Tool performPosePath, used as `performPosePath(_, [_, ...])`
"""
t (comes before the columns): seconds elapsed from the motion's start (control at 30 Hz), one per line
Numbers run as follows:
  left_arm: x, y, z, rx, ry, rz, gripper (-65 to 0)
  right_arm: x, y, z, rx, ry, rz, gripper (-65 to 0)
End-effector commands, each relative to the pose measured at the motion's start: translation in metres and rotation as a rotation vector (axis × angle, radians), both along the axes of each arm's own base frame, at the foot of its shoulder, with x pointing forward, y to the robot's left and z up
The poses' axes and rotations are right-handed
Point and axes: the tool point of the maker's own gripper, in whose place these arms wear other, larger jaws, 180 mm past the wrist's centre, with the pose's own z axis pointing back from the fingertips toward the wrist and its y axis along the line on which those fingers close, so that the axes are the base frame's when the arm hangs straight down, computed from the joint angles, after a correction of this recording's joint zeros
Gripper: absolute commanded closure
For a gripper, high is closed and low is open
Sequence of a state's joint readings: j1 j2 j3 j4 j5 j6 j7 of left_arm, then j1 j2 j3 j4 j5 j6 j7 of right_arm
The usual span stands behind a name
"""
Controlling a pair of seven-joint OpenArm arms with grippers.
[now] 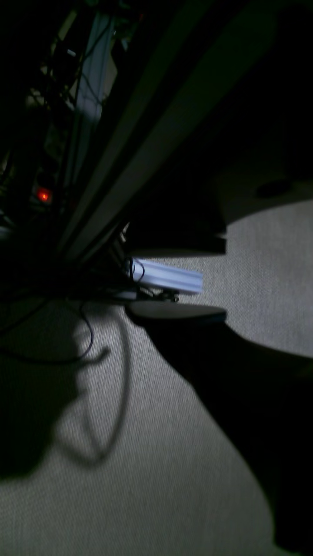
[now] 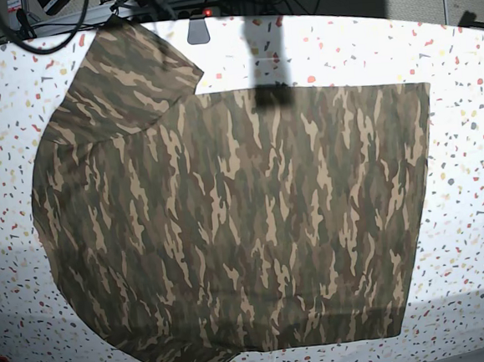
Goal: Fold the T-shirt properly
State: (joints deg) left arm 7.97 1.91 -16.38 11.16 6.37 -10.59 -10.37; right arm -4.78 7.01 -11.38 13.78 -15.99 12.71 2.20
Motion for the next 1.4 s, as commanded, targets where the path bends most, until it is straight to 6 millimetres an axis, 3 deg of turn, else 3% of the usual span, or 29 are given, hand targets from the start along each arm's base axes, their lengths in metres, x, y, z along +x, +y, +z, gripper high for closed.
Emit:
performPosePath(0.0, [0.000,0.000,0.001,-0.001,-0.019,0.004,-17.5,0.002,0.000,0.000,0.009,-0.008,0.007,-4.4])
performPosePath(0.3, [-0.004,0.001,0.002,0.002,-0.019,0.006,-17.5,0.002,0.006,0.001,0.041,-0.007,-0.136,-4.4])
performPosePath(0.97, [-0.014,0.007,0.006,0.019,-0.032,0.007,-17.5,-0.001,0.006,0.001,0.043,-0.007,-0.141,-4.4])
performPosePath(1.2, [-0.028,0.007,0.006,0.021,-0.013,0.006,-17.4,-0.023,0.012,0.004,0.068,-0.016,-0.135,-4.4])
performPosePath(1.37, [-0.040,0.019,0.014,0.052,-0.040,0.003,-17.5,-0.035,0.006,0.013,0.077,-0.046,-0.116,-4.4])
